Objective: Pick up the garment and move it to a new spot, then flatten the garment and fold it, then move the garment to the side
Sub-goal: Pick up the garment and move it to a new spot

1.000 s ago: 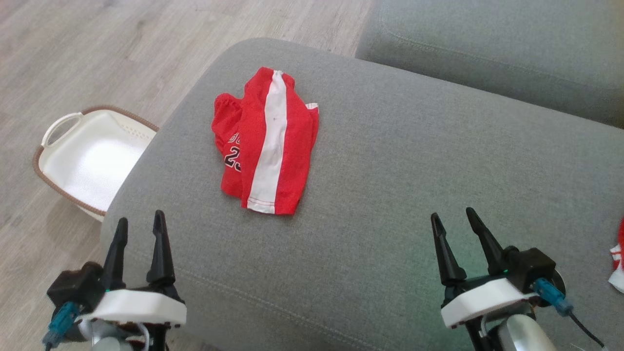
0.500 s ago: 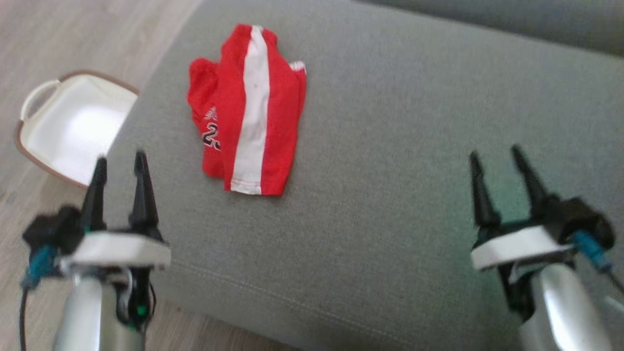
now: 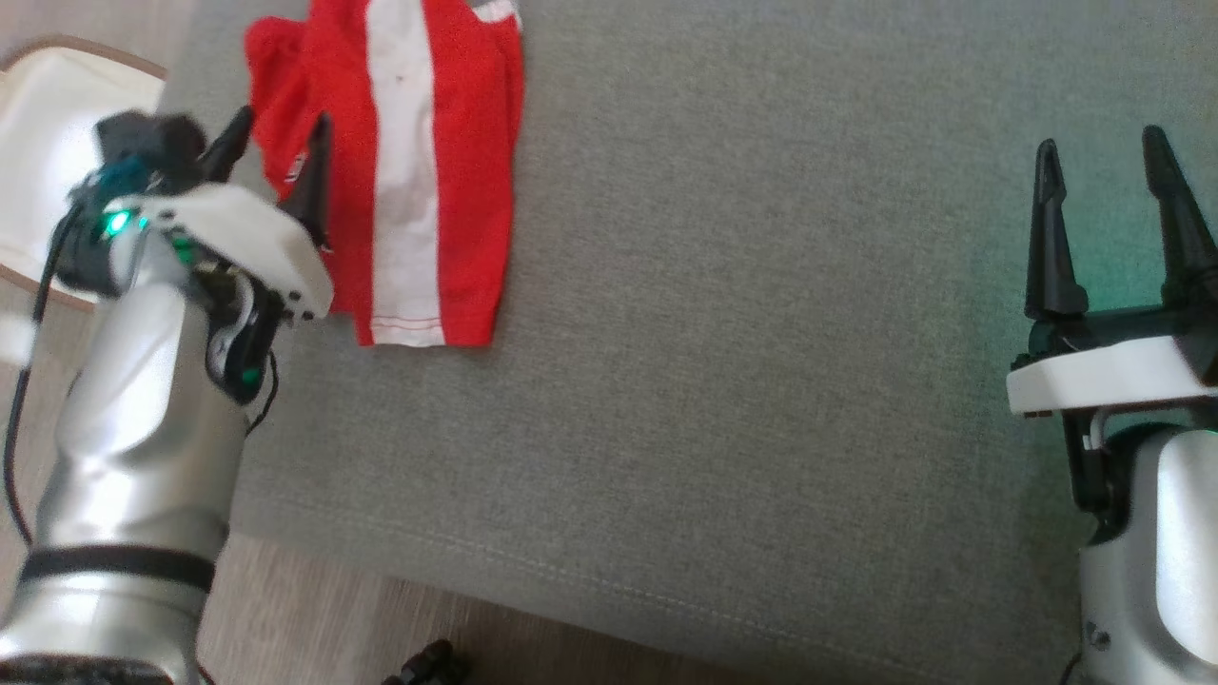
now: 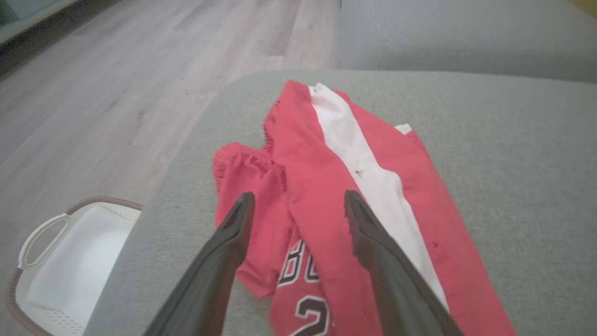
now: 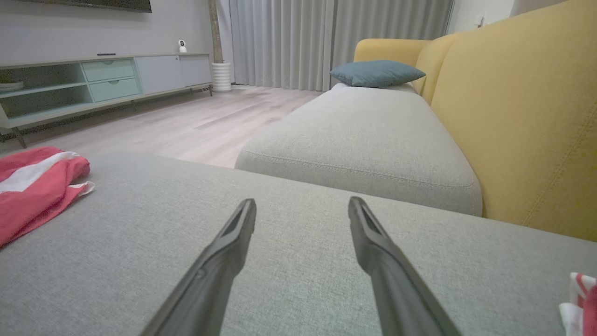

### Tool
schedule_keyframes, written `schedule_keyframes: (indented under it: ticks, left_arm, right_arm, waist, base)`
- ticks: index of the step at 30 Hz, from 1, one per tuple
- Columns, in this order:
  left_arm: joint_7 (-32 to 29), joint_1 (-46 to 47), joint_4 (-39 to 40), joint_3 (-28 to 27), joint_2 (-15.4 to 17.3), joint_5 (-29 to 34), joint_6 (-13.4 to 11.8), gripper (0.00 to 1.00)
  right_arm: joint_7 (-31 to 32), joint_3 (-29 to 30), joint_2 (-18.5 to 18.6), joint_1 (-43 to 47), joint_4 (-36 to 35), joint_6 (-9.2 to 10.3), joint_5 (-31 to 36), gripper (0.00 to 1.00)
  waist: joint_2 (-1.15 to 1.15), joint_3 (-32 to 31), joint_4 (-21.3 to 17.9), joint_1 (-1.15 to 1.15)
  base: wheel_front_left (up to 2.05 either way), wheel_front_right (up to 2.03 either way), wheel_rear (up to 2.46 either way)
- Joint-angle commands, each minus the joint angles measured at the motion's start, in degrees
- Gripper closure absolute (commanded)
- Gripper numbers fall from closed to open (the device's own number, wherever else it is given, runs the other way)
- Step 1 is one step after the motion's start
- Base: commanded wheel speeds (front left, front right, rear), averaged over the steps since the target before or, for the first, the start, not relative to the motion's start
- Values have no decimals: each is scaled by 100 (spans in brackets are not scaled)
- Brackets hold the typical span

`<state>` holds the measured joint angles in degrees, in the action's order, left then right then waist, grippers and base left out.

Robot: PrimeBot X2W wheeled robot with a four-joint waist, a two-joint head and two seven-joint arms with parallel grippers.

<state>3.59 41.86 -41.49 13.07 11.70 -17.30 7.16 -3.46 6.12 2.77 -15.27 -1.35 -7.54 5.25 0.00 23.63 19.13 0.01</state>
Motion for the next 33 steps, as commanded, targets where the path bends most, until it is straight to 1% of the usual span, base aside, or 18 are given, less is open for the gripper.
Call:
schedule_keyframes:
  ticks: [1,7,11,12,13,14,17,24,28,33]
  left_arm:
    - [-112,339,-47,133,414,-169,31,0]
    - [-500,942,-621,1194,716,-972,32,0]
    - [-636,1146,-946,1690,863,-1357,32,0]
    - [-642,1179,-994,1798,880,-1452,32,24]
    - [-631,1207,-1025,1888,893,-1554,32,67]
    - [-593,1232,-1044,1971,909,-1658,32,100]
    - [-456,1267,-1081,2104,948,-1833,32,100]
    - [443,1406,-1212,2311,1104,-2104,32,100]
    - [914,1399,-1120,2246,1133,-2258,33,100]
    - [1108,1186,-728,2022,1117,-2359,-6,100]
  right_arm:
    - [54,-160,10,-130,-279,5,53,0]
    - [158,-225,10,-125,-479,5,104,0]
    - [166,-238,10,-136,-520,5,108,0]
    - [166,-240,10,-142,-520,5,105,0]
    - [161,-242,10,-153,-515,5,98,0]
    - [150,-244,10,-165,-501,5,85,0]
    - [115,-251,10,-174,-443,5,47,0]
    - [-103,-294,10,-122,-108,5,-180,0]
    - [-285,-282,10,-49,158,5,-383,0]
    - [-527,-306,10,89,527,5,-646,0]
  waist:
    - [0,218,-140,-1]
    - [0,450,-281,-1]
    - [0,495,-359,-1]
    - [0,500,-376,-1]
    - [0,500,-393,-1]
    - [0,491,-411,-1]
    - [0,430,-439,-1]
    - [0,-14,-536,-1]
    - [0,-422,-622,-1]
    - [0,-998,-810,-1]
  base:
    - [0,0,0]
    - [0,0,0]
    - [0,0,0]
    - [0,0,0]
    - [0,0,0]
    - [0,0,0]
    - [0,0,0]
    - [0,0,0]
    - [0,0,0]
    - [0,0,0]
